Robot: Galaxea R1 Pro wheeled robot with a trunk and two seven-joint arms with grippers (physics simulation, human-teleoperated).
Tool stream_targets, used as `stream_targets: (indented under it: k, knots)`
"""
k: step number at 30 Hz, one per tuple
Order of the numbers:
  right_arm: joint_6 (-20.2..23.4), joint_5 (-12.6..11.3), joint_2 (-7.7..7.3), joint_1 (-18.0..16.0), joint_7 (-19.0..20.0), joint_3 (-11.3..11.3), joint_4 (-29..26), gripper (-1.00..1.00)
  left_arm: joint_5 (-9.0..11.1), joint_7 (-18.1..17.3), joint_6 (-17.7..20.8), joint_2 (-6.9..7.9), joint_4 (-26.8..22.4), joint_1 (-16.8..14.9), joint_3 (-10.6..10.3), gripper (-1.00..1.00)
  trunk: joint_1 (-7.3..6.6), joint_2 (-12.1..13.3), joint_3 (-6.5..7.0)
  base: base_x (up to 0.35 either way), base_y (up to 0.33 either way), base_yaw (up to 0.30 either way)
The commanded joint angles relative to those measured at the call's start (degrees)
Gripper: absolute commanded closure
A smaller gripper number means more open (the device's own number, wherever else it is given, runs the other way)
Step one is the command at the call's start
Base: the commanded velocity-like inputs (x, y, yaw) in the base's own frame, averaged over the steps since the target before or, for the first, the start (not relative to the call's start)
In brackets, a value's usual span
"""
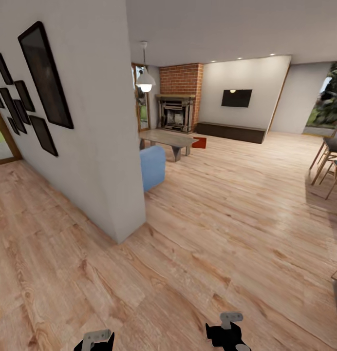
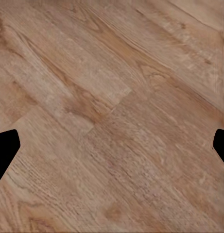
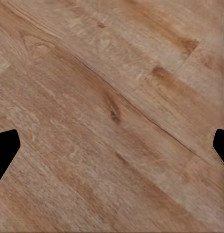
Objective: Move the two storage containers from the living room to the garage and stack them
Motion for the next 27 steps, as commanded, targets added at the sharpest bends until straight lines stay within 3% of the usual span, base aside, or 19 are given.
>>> stream_targets:
  k: [1,27]
  knots:
    - [-0.16,0.01,0.01,-0.06,-0.29,0.30,0.08,-1.00,-0.28,-0.45,-0.14,-0.06,0.00,-0.03,0.49,-1.00,0.04,-0.03,-0.06,0.347,0.000,-0.264]
    - [-0.16,0.01,0.01,-0.06,-0.29,0.30,0.08,-1.00,-0.30,-0.45,-0.14,-0.06,0.00,-0.03,0.49,-1.00,0.04,-0.03,-0.06,0.347,0.000,-0.264]
